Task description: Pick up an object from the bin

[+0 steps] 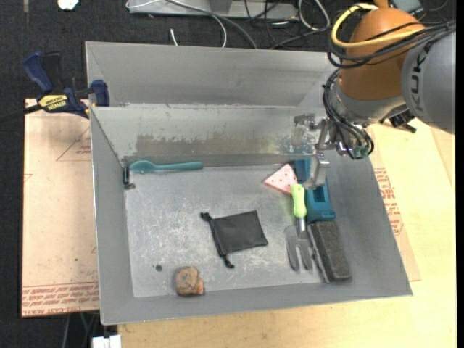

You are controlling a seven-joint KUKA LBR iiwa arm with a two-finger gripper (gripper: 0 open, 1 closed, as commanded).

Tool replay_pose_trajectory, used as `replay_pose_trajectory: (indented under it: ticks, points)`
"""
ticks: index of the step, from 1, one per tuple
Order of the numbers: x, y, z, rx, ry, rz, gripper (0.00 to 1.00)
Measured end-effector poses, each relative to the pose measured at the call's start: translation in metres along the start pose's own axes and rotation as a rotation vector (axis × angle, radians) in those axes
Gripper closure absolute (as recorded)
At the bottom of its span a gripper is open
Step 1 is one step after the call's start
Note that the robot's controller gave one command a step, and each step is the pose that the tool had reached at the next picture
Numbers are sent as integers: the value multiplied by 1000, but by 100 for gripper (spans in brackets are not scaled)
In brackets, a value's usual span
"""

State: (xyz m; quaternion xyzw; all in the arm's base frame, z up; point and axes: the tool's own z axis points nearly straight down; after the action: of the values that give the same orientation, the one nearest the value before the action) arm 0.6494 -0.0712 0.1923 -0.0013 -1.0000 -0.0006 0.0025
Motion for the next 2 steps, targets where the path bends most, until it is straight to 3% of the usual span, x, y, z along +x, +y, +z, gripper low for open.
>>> replay_pose_trajectory:
  ticks: [1,2]
  points:
    - [-2,0,-4,1,-7,-2,0]
    - [9,56,86,0,-7,-12,100]
